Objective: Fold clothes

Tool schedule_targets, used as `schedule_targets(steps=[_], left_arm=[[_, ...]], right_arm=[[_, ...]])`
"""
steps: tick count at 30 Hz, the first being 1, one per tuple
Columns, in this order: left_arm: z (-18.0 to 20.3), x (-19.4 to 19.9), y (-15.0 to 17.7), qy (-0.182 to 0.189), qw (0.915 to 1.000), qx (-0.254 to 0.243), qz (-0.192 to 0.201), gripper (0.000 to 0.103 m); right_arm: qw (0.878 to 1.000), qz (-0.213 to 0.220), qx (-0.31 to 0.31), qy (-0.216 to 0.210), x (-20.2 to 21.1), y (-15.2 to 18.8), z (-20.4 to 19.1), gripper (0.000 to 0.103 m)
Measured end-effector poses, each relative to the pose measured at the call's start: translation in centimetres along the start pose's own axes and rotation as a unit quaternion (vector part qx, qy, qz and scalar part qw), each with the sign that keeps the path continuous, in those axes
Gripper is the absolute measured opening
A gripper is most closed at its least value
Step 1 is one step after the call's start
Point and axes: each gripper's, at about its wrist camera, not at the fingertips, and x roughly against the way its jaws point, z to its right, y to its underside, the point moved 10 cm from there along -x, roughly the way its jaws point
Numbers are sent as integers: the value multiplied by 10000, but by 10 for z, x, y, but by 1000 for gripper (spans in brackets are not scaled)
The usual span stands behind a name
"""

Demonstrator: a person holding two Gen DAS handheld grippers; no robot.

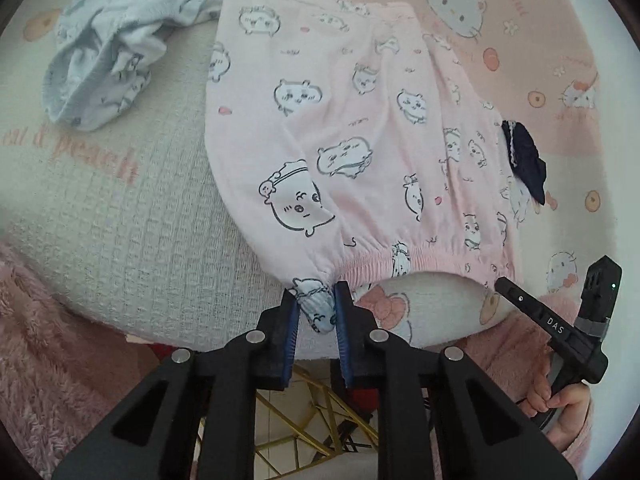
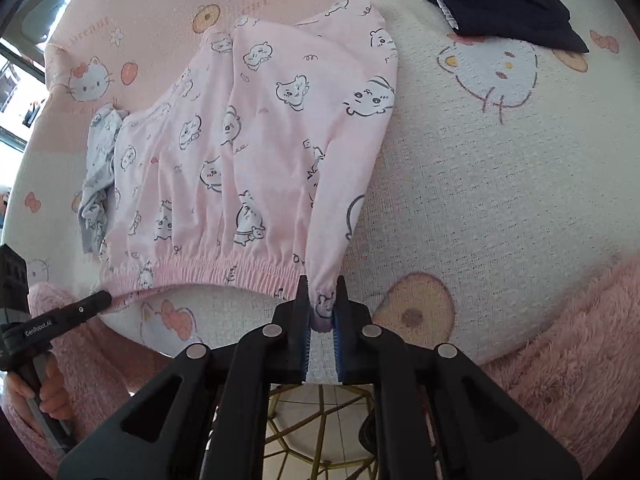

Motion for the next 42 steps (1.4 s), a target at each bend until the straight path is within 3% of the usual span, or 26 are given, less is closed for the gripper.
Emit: schedule_targets(steps=[2, 9, 12, 15, 18, 21, 24, 26, 27, 28, 31, 35, 38, 42], left_arm=[[-5, -4, 1, 366, 9984, 401, -129, 21], [-27, 9, -6, 787, 9898, 1170, 194, 26], [-23, -6, 1, 686, 9913, 1121, -64, 26], [-23, -18, 14, 107, 9972, 662, -328, 26], [-19, -24, 20, -284, 9983, 278, -418, 26], [-14, -24, 23, -394, 9982, 96, -440, 26], [-12, -25, 24, -288, 9983, 145, -483, 27], [-12, -25, 26, -218, 9983, 174, -508, 27], [-12, -25, 26, -184, 9983, 189, -520, 27], [-12, -25, 27, -149, 9983, 203, -532, 27], [-13, -25, 28, -38, 9981, 250, -565, 28], [-23, -9, 12, 289, 9980, 517, -211, 28], [-30, -2, 5, 183, 9978, 639, -27, 28], [-37, 0, 4, 119, 9972, 727, -91, 28]], right_arm=[[9999, 105, -75, -27, 2, -5, 4, 9], [9972, 525, -496, -195, 12, -24, 21, 17], [9979, 429, -483, -22, 3, -26, 18, 20], [9988, 475, -18, -126, 13, -21, 8, 21], [9957, 423, 806, -154, 13, -11, -20, 21], [9875, 133, 1560, -180, 0, 6, -50, 21], [9797, 394, 1918, 432, 5, 7, -51, 19], [9757, 821, 1635, 1209, 23, -7, -26, 19], [9732, 939, 1420, 1544, 30, -14, -10, 24], [9792, 793, 1049, 1547, 27, -15, 8, 32], [9914, 500, 134, 1202, 22, -14, 45, 32], [9889, 1186, 859, 238, 52, -21, -6, 32], [9842, 732, 1601, -179, 33, 2, -50, 32], [9748, -103, 2214, 250, -12, 32, -62, 32]])
